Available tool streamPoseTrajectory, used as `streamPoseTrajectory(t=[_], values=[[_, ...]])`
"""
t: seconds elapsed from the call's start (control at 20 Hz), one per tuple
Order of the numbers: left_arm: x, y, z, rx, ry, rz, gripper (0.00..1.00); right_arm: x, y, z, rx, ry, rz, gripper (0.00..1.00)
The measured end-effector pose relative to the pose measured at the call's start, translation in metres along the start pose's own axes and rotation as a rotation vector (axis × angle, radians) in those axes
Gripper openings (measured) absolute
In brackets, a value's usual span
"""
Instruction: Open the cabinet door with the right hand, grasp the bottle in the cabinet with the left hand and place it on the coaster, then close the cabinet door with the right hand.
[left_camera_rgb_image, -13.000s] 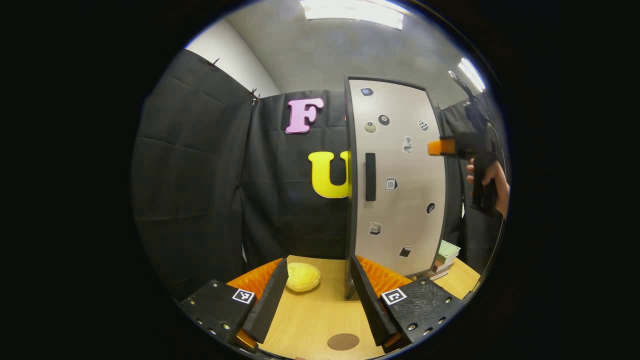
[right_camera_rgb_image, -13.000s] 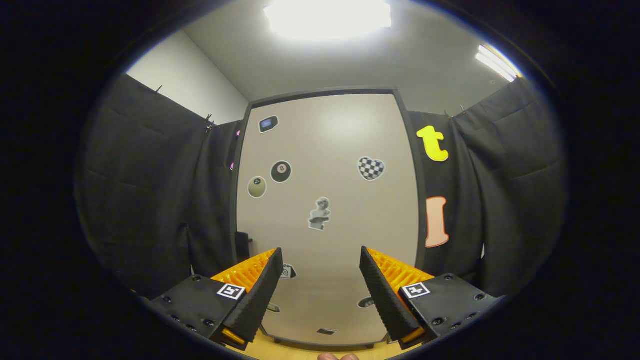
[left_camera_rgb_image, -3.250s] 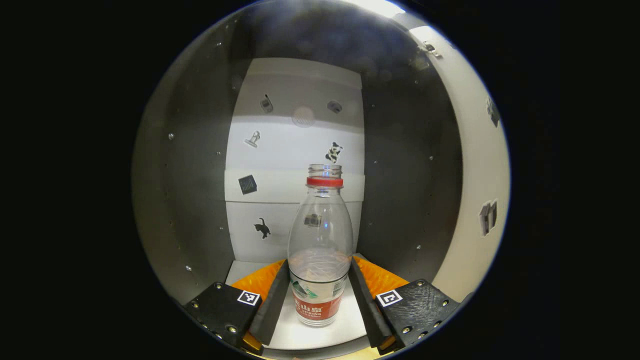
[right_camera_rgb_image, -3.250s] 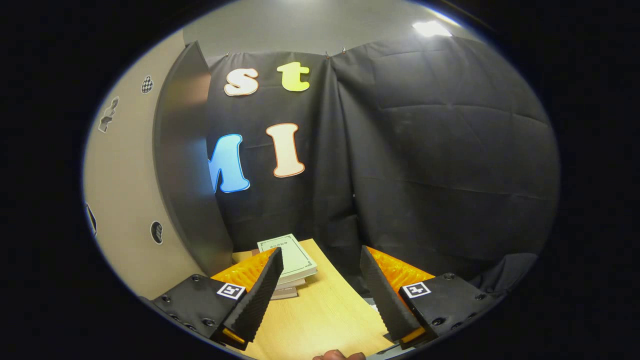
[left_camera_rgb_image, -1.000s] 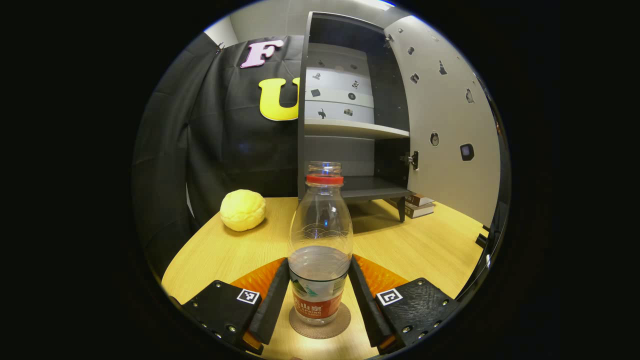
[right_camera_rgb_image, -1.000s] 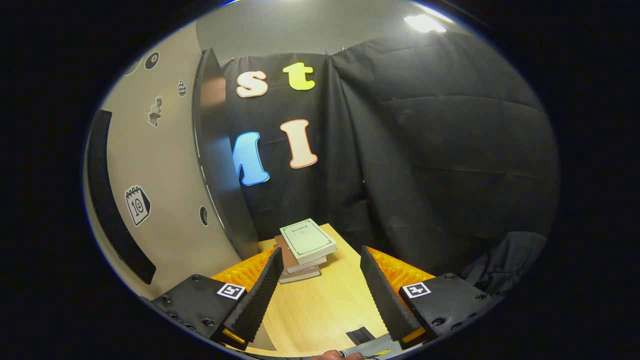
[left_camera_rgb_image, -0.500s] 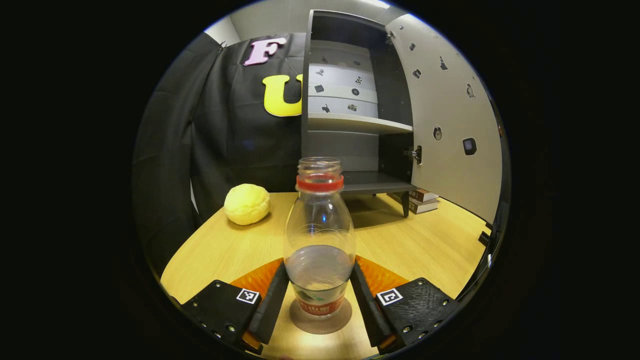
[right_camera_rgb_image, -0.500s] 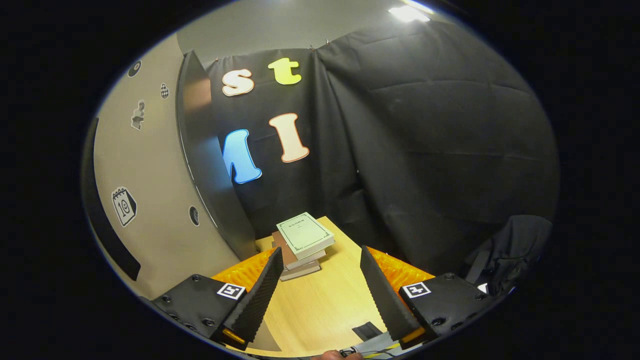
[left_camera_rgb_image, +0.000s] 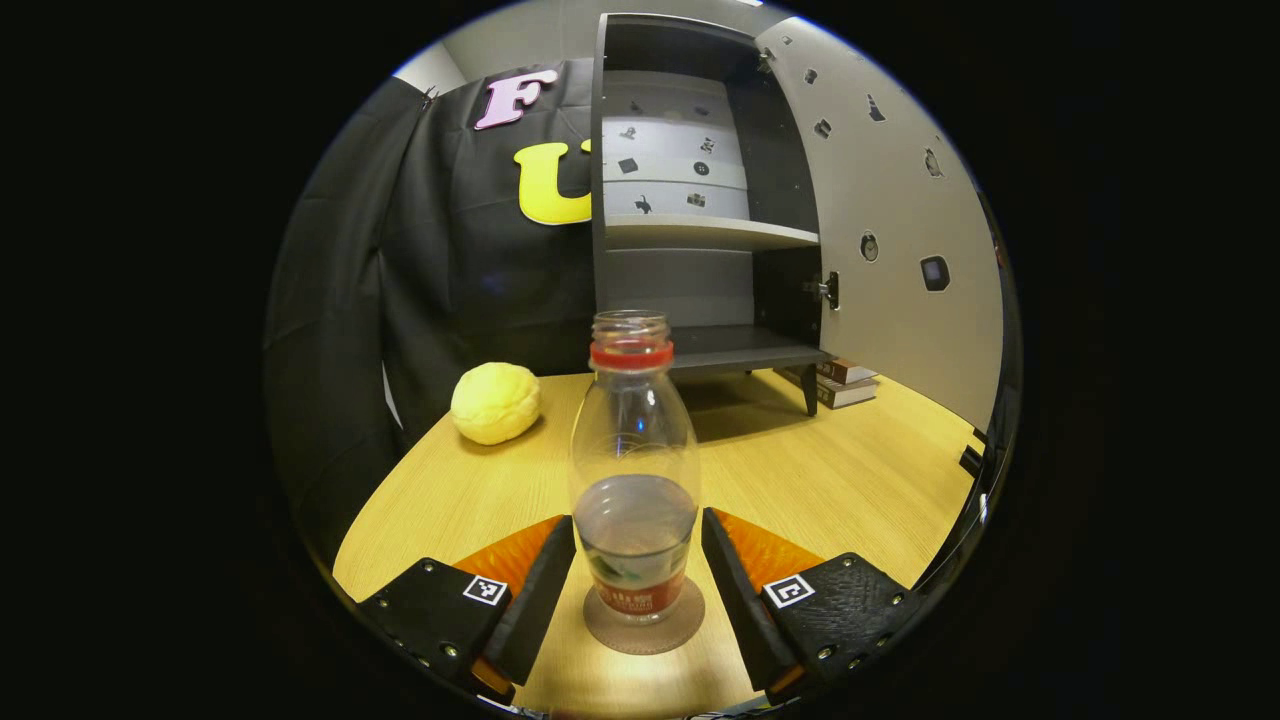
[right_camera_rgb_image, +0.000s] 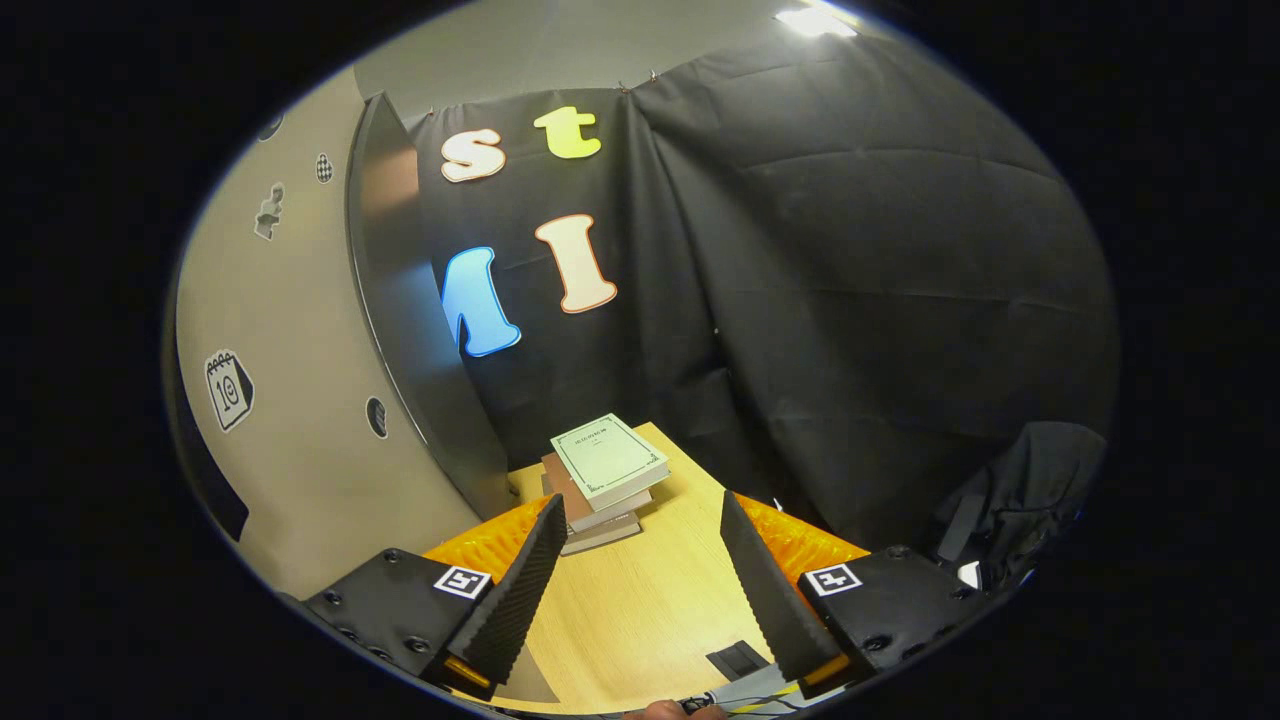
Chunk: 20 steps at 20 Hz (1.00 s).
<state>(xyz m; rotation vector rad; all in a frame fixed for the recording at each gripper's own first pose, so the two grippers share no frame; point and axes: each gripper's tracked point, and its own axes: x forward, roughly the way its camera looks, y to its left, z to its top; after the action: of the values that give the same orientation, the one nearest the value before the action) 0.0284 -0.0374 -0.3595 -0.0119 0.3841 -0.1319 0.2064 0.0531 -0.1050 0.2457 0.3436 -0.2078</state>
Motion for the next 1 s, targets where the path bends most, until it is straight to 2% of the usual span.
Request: streamPoseTrajectory(t=[0.15, 0.2, 0.3, 0.35, 0.4, 0.45, 0.5, 0.55, 0.6, 0.65, 0.7, 0.75, 0.8, 0.9, 1.0], values=[[-0.013, -0.003, -0.001, -0.016, 0.023, -0.005, 0.75, 0.002, -0.001, -0.002, -0.006, -0.004, -0.003, 0.92], [-0.019, -0.003, -0.002, -0.017, 0.031, -0.005, 0.75, 0.002, -0.002, -0.002, -0.002, -0.005, -0.003, 0.98], [-0.031, -0.001, 0.001, -0.02, 0.041, -0.001, 0.75, 0.004, -0.003, -0.003, 0.003, -0.007, -0.003, 0.98], [-0.038, 0.0, 0.003, -0.024, 0.044, 0.002, 0.75, 0.005, -0.003, -0.004, 0.003, -0.007, -0.002, 0.93], [-0.045, 0.002, 0.008, -0.032, 0.045, 0.006, 0.75, 0.004, -0.004, -0.003, 0.004, -0.007, -0.001, 0.98], [-0.054, 0.004, 0.016, -0.041, 0.038, 0.011, 0.75, 0.001, -0.004, -0.001, 0.006, -0.018, -0.001, 0.98], [-0.064, 0.008, 0.027, -0.046, 0.025, 0.02, 0.75, -0.003, -0.004, 0.004, 0.003, -0.031, 0.004, 0.93], [-0.073, 0.012, 0.04, -0.048, 0.01, 0.034, 0.75, -0.003, -0.004, 0.008, -0.006, -0.041, 0.008, 0.92], [-0.082, 0.017, 0.054, -0.052, -0.006, 0.046, 0.75, -0.006, -0.003, 0.014, -0.018, -0.048, 0.011, 0.98], [-0.091, 0.022, 0.072, -0.058, -0.026, 0.057, 0.75, -0.01, -0.003, 0.018, -0.03, -0.058, 0.017, 0.98], [-0.1, 0.029, 0.089, -0.062, -0.045, 0.067, 0.74, -0.014, -0.001, 0.025, -0.043, -0.071, 0.025, 0.92], [-0.108, 0.036, 0.105, -0.065, -0.065, 0.08, 0.75, -0.018, 0.001, 0.031, -0.057, -0.081, 0.033, 0.93], [-0.115, 0.041, 0.124, -0.065, -0.087, 0.087, 0.75, -0.022, 0.006, 0.037, -0.07, -0.088, 0.045, 0.98], [-0.126, 0.052, 0.163, -0.057, -0.133, 0.104, 0.75, -0.032, 0.019, 0.048, -0.095, -0.104, 0.081, 0.98], [-0.135, 0.062, 0.197, -0.047, -0.171, 0.119, 0.75, -0.043, 0.034, 0.061, -0.126, -0.123, 0.124, 0.93]])
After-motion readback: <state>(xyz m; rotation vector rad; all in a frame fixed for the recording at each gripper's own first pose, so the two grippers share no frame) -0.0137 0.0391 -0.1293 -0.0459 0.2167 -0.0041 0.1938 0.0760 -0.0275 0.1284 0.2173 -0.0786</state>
